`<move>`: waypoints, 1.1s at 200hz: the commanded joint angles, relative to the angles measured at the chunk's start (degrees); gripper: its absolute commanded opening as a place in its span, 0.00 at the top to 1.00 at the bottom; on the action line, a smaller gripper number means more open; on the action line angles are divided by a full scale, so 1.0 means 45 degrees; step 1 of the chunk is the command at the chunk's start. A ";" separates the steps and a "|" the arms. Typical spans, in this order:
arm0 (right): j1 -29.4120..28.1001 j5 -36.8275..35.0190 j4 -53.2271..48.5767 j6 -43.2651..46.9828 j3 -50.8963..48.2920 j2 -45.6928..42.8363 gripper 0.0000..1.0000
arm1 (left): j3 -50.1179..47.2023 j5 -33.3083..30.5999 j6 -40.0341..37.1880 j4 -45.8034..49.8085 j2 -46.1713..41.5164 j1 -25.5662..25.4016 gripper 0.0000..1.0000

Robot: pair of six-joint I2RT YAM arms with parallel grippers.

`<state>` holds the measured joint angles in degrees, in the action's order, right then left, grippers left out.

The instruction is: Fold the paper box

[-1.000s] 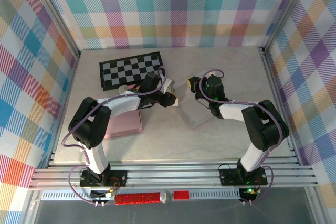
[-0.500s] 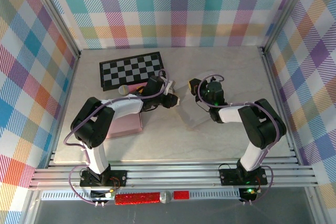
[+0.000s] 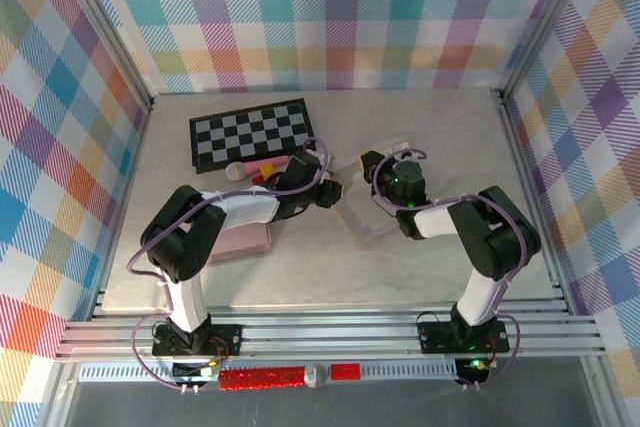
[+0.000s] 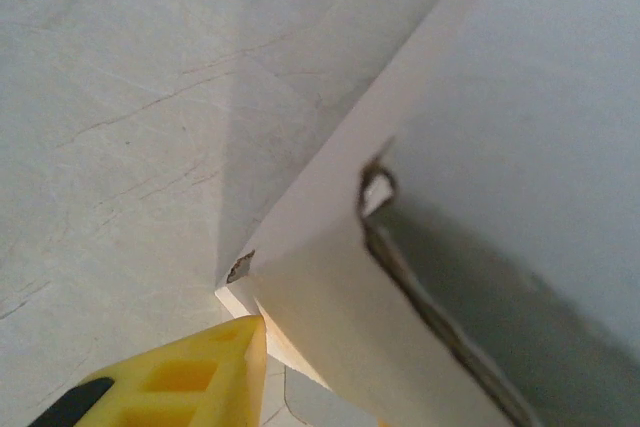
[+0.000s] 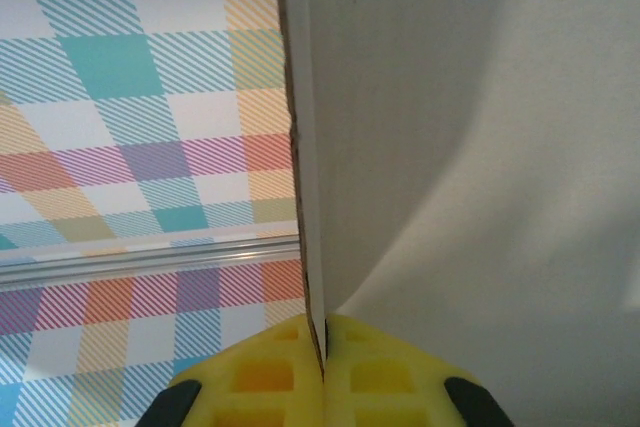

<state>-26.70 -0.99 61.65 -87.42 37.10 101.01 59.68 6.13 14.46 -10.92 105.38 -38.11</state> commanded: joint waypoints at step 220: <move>-0.0844 -0.0266 0.0088 -0.0591 -0.0091 0.0134 1.00 | 0.2067 -0.5951 0.3008 0.1329 0.1173 -0.1631 1.00</move>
<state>-28.25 -5.45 64.88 -88.33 37.01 102.06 65.25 -14.41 25.02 -7.53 109.93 -43.90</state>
